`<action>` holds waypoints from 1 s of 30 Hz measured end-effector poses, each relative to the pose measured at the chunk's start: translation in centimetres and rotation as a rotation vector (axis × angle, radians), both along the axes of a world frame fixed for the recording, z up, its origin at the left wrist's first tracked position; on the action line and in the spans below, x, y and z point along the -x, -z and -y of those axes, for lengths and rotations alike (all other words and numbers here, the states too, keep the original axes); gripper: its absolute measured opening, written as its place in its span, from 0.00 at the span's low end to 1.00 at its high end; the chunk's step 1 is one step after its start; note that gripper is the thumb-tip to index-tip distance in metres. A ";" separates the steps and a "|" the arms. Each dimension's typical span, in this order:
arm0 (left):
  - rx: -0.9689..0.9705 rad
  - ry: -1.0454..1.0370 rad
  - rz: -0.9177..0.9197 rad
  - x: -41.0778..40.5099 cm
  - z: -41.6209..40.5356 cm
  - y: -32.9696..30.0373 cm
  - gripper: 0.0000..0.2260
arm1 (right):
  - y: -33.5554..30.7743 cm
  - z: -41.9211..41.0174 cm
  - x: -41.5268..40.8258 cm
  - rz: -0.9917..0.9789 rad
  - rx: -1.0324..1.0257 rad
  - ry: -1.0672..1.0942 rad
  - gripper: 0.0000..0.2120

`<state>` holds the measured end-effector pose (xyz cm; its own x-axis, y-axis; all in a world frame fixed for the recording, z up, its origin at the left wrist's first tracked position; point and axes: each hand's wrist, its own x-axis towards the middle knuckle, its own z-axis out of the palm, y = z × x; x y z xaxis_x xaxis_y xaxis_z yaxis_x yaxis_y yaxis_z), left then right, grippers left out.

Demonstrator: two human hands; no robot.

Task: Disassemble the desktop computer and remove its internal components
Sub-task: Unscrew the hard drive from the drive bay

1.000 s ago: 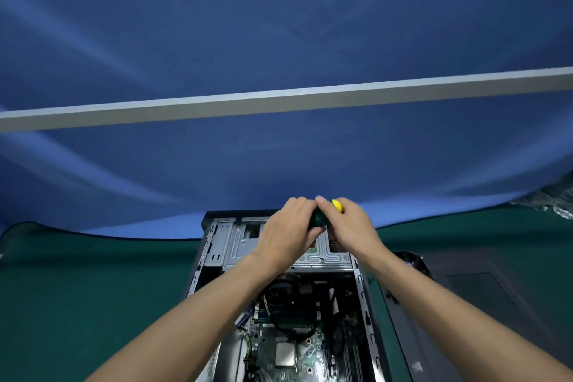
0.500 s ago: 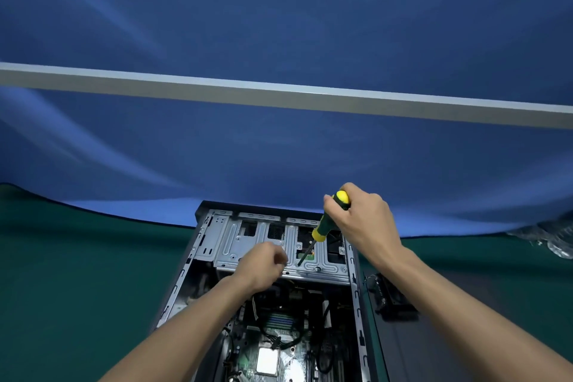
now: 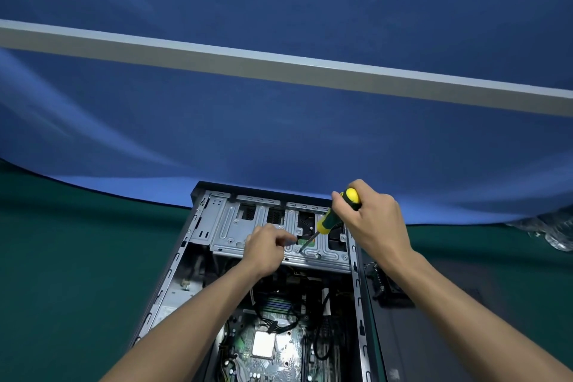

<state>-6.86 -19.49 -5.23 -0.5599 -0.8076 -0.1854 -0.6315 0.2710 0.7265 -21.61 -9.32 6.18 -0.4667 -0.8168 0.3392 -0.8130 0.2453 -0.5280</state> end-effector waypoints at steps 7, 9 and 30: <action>0.034 0.014 0.025 -0.2 -0.1 0.2 0.18 | 0.0 0.2 0.1 0.033 0.010 0.012 0.17; 0.037 0.017 0.024 -0.2 -0.1 0.3 0.18 | -0.1 0.2 0.1 0.035 0.004 0.005 0.17; 0.052 -0.006 0.056 0.3 -0.1 0.5 0.16 | -4.1 5.1 -2.4 -0.334 -0.591 0.150 0.24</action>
